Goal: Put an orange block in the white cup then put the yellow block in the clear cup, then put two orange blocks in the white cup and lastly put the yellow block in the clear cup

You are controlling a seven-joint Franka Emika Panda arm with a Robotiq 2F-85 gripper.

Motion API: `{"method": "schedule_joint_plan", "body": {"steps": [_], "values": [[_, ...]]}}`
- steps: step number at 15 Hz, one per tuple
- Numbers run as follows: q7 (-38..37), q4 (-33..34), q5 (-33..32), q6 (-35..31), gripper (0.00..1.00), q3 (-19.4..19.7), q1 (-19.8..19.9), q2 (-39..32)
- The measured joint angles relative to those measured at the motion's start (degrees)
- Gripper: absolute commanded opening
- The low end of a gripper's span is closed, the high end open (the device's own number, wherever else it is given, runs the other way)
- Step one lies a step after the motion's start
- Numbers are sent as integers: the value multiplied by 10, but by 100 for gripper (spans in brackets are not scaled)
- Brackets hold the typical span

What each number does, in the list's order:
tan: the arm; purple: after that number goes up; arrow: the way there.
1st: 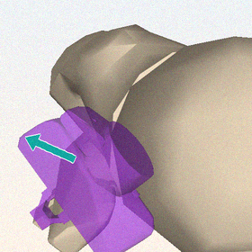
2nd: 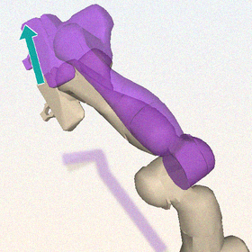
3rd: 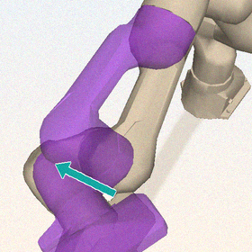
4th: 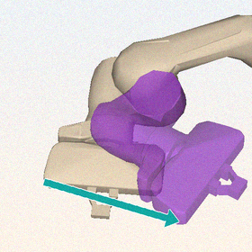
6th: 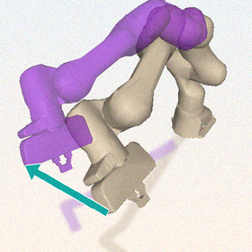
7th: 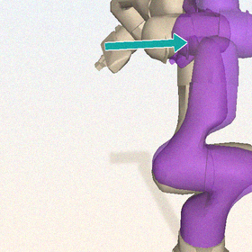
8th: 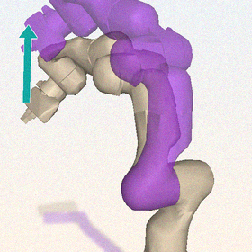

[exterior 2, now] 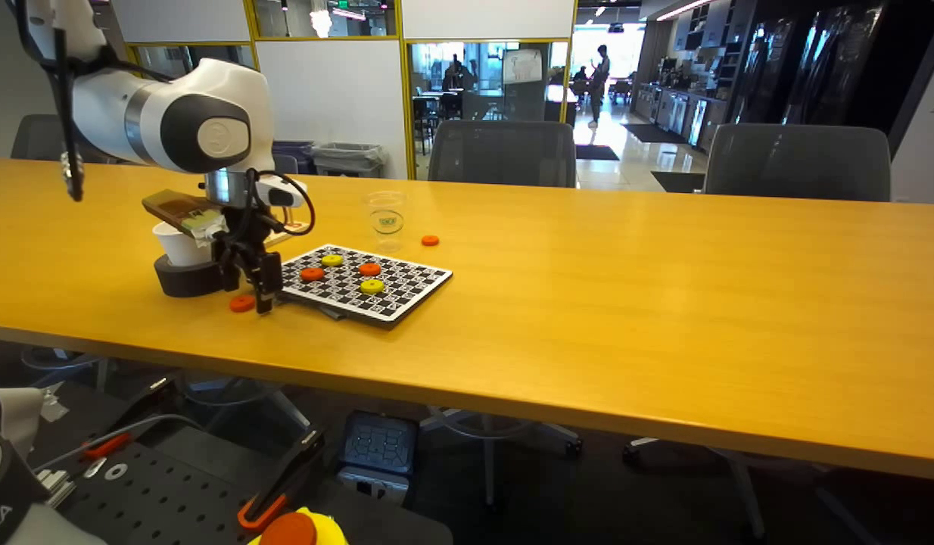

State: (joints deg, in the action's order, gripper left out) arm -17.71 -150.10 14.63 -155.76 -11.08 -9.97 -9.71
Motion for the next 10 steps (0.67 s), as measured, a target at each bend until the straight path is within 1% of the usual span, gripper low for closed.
{"method": "schedule_joint_plan", "body": {"steps": [1,2,3,5,9,10], "values": [[0,0,0,0,75,0,0,0],[0,0,0,0,73,0,0,0],[0,0,0,0,66,0,0,0],[0,0,0,0,49,0,0,0],[-1,0,0,0,21,3,0,3],[-1,0,-1,1,20,4,0,4]]}}
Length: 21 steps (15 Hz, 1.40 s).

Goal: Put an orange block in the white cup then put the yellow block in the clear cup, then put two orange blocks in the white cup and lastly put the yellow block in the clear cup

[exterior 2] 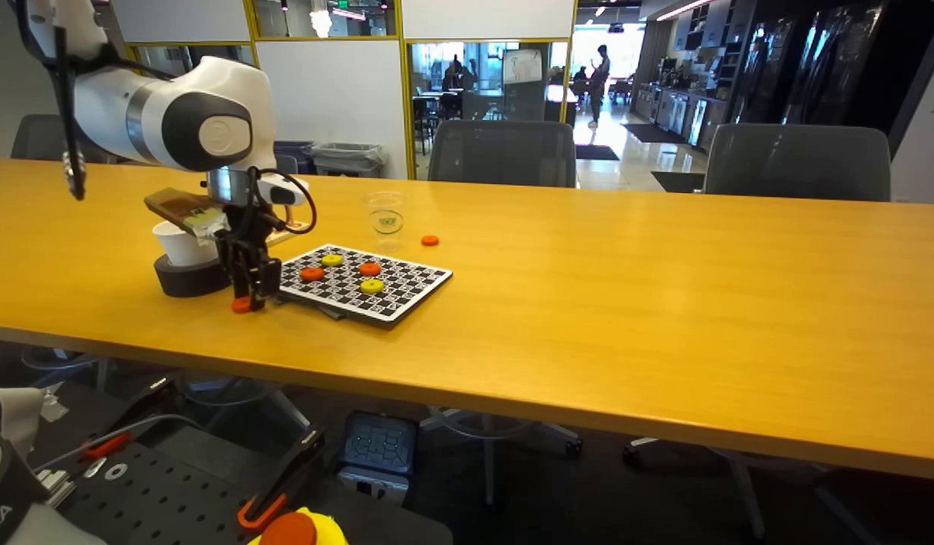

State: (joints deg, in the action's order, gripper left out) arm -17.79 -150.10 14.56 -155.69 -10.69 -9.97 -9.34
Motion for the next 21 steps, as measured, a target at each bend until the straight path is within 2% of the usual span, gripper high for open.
{"method": "schedule_joint_plan", "body": {"steps": [5,11,14,18,21], "values": [[-3,0,-7,0,20,0,-5,2],[-86,-8,-102,42,20,-5,-39,67],[-123,-7,-137,81,20,-26,-53,119],[-137,8,-147,125,20,-62,-58,171],[-144,20,-164,131,20,-79,-58,189]]}}
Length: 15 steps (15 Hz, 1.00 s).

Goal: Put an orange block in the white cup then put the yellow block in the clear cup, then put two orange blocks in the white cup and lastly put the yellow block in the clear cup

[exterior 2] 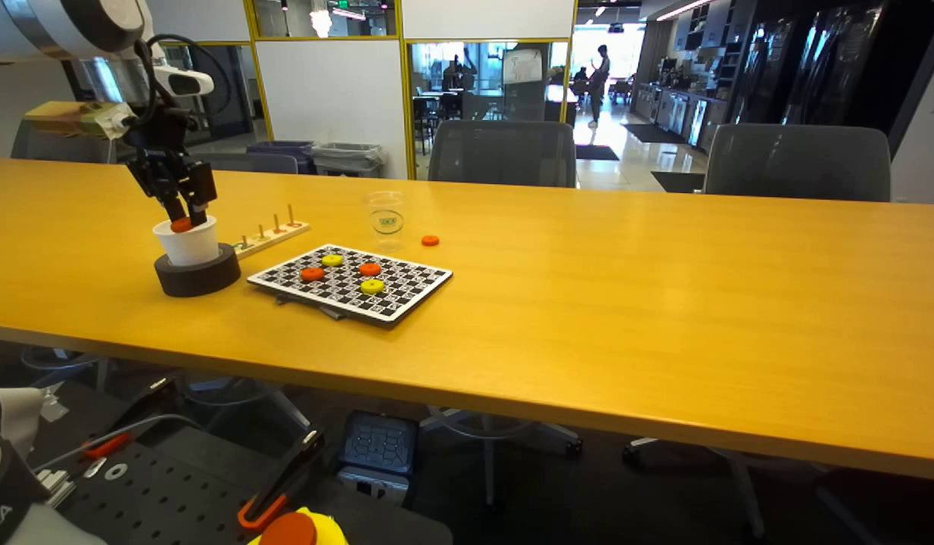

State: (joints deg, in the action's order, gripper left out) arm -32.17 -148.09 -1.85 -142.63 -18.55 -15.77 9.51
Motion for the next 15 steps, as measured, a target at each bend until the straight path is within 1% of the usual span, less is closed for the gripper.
{"method": "schedule_joint_plan", "body": {"steps": [7,11,15], "values": [[24,42,-4,-5,20,-5,1,-15],[54,63,-3,-21,20,-5,1,-46],[100,76,16,-44,20,-4,0,-79]]}}
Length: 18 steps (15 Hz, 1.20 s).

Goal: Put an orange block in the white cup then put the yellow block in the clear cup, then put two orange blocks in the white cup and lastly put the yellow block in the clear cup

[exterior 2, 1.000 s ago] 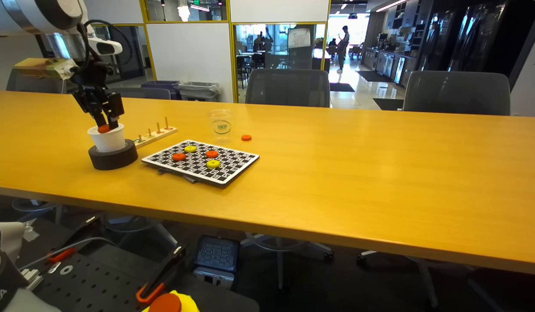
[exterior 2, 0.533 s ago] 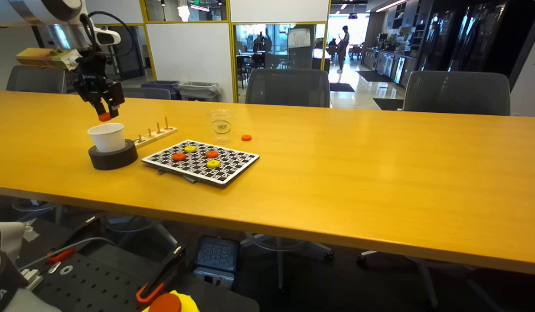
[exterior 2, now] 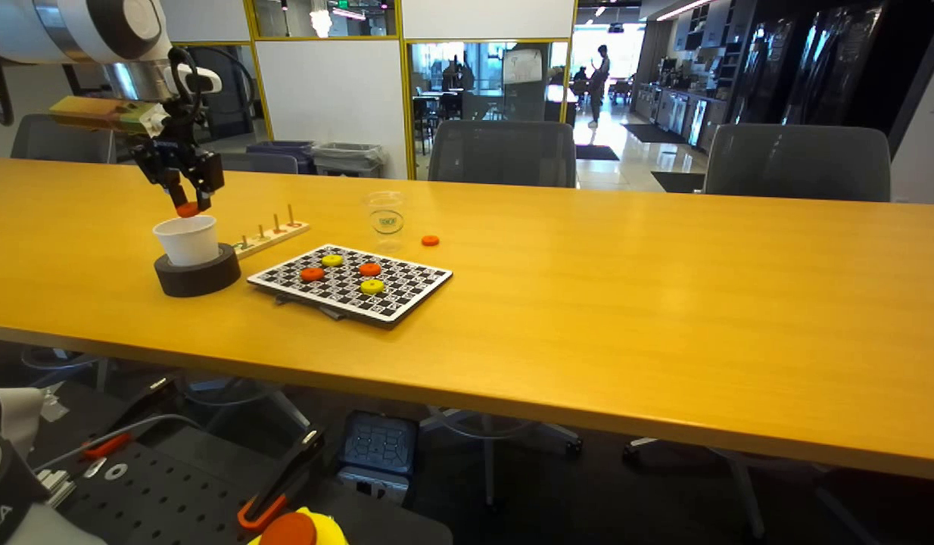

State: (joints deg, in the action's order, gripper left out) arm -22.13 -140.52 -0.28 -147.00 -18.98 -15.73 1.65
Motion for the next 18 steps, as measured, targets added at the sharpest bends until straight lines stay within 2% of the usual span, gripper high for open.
{"method": "schedule_joint_plan", "body": {"steps": [5,6,7,11,18], "values": [[42,11,27,-8,20,0,0,-26],[48,13,31,-8,52,0,-1,-29],[52,14,34,-8,70,0,-1,-31],[60,17,45,-7,99,0,-2,-36],[63,19,45,-4,100,18,2,-27]]}}
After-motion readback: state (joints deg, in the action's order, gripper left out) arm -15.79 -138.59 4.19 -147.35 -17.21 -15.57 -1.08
